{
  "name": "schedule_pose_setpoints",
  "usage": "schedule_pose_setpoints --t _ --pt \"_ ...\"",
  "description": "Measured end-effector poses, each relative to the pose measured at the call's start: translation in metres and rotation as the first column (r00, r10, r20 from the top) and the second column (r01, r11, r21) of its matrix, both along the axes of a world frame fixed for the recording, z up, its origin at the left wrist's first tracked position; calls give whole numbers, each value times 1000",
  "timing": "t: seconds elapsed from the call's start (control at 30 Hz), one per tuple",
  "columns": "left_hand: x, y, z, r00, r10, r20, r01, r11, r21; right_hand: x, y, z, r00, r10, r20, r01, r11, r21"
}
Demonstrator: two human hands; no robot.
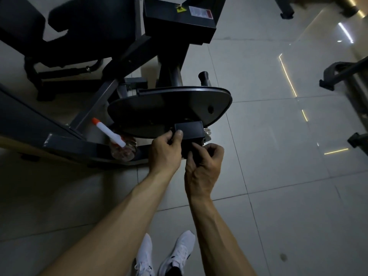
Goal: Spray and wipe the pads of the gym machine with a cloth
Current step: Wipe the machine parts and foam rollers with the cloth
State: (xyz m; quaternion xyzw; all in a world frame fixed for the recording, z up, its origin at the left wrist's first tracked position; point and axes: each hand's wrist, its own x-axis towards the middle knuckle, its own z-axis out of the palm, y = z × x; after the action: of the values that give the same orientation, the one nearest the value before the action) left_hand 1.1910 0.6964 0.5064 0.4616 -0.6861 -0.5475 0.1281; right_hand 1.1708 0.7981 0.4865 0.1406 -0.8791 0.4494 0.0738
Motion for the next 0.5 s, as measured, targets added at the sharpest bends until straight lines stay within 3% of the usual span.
schedule_pose_setpoints --t 0.17,0.3,0.43,0.5 --pt "0 -2 0 1000 4 0 -4 1000 -8 0 0 1 996 89 4 -89 994 57" --pt "1 2 4 1000 -4 -6 4 1000 -13 -7 1 6 992 -120 31 123 988 -95" --pt "2 3 7 1000 -7 -9 7 999 -40 1 -1 2 997 61 51 -61 998 -1" --pt "3 3 5 1000 -17 -17 17 999 -35 -1 0 4 997 -14 82 22 994 -103"
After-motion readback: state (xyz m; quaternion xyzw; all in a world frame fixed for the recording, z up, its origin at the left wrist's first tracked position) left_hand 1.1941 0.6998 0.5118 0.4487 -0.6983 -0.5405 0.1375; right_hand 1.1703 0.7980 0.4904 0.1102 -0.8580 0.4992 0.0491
